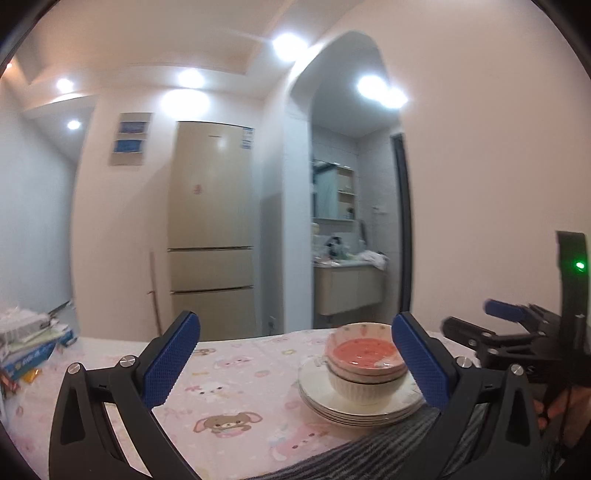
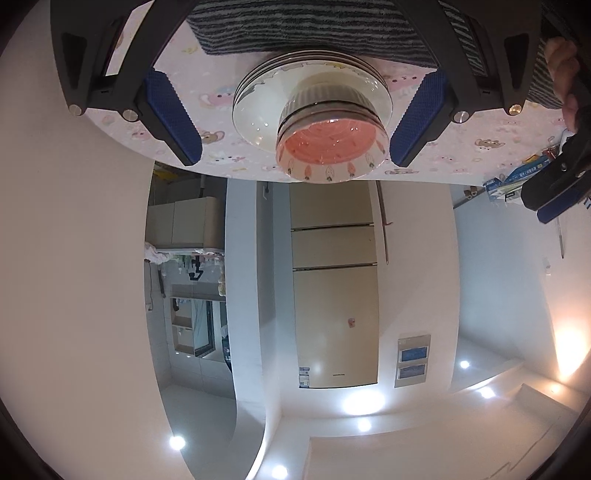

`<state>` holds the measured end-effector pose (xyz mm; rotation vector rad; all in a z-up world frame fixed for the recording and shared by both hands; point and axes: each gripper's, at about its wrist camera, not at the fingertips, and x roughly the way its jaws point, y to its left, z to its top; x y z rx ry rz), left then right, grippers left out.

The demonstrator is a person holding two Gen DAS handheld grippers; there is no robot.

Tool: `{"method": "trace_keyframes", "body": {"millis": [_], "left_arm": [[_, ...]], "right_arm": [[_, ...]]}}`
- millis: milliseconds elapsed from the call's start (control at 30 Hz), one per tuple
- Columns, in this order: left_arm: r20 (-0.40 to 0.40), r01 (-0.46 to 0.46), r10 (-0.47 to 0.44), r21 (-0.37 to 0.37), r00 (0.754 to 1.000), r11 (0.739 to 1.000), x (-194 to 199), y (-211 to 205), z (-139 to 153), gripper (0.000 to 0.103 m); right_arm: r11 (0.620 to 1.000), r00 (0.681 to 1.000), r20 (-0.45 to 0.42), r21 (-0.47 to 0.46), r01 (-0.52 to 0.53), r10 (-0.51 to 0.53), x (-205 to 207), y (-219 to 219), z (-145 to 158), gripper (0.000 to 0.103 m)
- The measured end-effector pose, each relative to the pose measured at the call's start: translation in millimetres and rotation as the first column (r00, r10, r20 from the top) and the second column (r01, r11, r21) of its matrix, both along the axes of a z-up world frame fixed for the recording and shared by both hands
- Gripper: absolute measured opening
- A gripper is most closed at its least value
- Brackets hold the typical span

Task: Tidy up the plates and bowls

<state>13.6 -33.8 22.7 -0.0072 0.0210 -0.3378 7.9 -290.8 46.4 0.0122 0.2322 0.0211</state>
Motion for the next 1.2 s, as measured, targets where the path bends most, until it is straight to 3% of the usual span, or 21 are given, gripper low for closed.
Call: {"method": "trace_keyframes", "body": {"millis": [233,467,567,800,1200], "left_arm": [[-0.028,-0.018,0.018,-0.002,0.999,1.0,5.9,1.0,-9.3,0.103],[-0.038,-0.022,0.022,0.016,0.999,1.0,5.9,-3.3,-13.5,0.103],[-0.03,-0.089,0.09,0.017,0.995,0.996,4.4,-1.8,-13.1,0.103],[-0.051,-0.066,0.067,0.022,0.996,0.998,9.5,-2.7,-13.8,0.103],[-0.039,-0.065,0.066,0.029,0.997,0.997,6.1,-4.8,-13.5,0.103]], "right_arm": [[1.0,0.998,-0.053,0.012,0.019,-0.018,6.9,-3.9,-8.3,0.103],[0.999,0.999,-0.001,0.029,0.032,-0.032,-2.9,-6.4,-6.6,0.103],[0.999,0.999,0.019,0.029,0.047,-0.047,-6.8,-6.4,-5.5,0.103],[0.999,0.999,0.032,-0.018,0.027,-0.027,-7.0,4.3,-3.8,0.103],[0.999,0.998,0.047,-0.002,0.033,-0.032,-12.5,0.4,-5.2,0.103]]}}
